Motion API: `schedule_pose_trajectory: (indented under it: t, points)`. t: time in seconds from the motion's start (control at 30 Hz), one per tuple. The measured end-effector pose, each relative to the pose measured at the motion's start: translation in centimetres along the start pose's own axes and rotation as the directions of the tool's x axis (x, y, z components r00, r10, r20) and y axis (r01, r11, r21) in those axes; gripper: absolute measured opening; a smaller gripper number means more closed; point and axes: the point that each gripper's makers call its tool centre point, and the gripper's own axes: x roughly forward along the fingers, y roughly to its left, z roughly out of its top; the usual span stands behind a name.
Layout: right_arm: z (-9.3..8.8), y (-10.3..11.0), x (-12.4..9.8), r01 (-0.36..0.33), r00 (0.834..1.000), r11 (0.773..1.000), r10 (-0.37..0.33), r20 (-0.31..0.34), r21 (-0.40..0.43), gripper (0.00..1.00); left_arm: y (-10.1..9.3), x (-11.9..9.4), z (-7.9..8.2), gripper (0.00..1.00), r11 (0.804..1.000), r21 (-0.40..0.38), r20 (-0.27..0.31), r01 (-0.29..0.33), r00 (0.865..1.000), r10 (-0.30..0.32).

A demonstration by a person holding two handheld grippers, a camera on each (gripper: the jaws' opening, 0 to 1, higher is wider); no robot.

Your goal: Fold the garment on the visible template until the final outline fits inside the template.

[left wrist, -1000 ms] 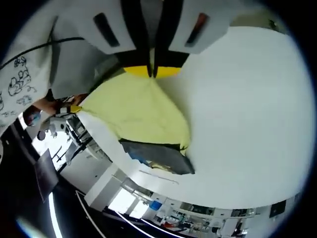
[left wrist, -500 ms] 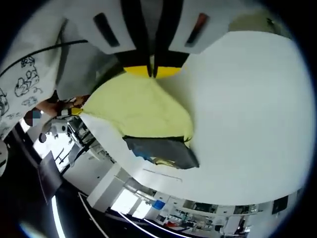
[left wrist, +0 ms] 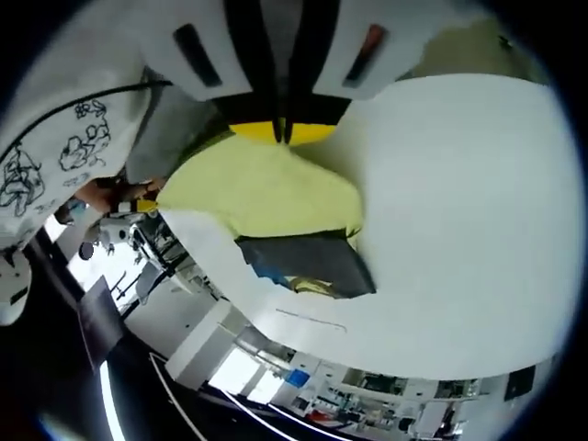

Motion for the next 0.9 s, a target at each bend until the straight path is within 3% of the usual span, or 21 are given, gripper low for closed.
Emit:
schedule_pose_trajectory:
  t: [0.47,0.7,0.9]
  points:
    - [6.4,-1.6,1.5,0.033,0.993,0.999,-0.028,0.116,-0.038,0.0,1.7,2.8,7.1,0.0,0.998,0.07,0.101,0.001,0.995,-0.008]
    - [11.1,-3.3,2.6,0.055,0.982,0.997,-0.044,0.183,-0.059,0.0,2.9,4.5,11.2,0.0,0.994,0.112,0.133,-0.012,0.991,-0.003]
    - [15.4,-6.2,3.8,0.07,0.976,0.993,-0.049,0.213,-0.092,0.0,4.0,6.2,14.7,0.0,0.994,0.106,0.169,-0.012,0.986,-0.006]
